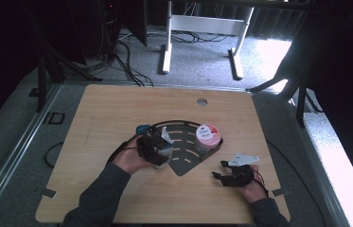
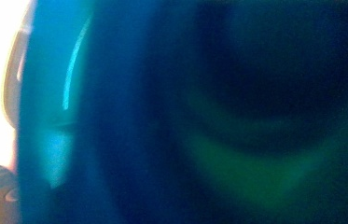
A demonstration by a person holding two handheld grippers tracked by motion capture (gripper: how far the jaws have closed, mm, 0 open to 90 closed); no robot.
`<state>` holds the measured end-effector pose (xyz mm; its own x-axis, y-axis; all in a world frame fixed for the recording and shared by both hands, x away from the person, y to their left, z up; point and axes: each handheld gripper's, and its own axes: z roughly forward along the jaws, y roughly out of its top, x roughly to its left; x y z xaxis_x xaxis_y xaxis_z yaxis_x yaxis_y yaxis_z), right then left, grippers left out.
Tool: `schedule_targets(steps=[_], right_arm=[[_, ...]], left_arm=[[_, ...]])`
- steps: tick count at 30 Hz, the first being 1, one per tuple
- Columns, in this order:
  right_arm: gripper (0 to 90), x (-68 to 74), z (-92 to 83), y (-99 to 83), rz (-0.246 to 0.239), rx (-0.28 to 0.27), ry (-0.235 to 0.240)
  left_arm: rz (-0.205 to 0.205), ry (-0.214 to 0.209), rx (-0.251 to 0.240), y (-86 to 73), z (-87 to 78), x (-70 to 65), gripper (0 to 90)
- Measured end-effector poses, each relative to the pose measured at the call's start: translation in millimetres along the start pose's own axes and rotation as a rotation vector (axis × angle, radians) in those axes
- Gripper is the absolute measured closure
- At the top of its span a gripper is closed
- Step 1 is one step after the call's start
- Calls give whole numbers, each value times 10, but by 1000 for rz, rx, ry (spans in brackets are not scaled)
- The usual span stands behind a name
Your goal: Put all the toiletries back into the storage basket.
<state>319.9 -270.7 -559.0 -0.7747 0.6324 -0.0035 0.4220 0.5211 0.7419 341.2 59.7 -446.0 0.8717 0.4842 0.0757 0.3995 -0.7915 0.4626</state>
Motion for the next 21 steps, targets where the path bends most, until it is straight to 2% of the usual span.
schedule_targets(steps=[12,21], right_arm=[[375,0,1,0,0,-1,-1],[375,0,0,0,0,0,0]], left_arm=[[4,14,-9,161,32,-6,551],[-13,18,-20,301,90,4,551]])
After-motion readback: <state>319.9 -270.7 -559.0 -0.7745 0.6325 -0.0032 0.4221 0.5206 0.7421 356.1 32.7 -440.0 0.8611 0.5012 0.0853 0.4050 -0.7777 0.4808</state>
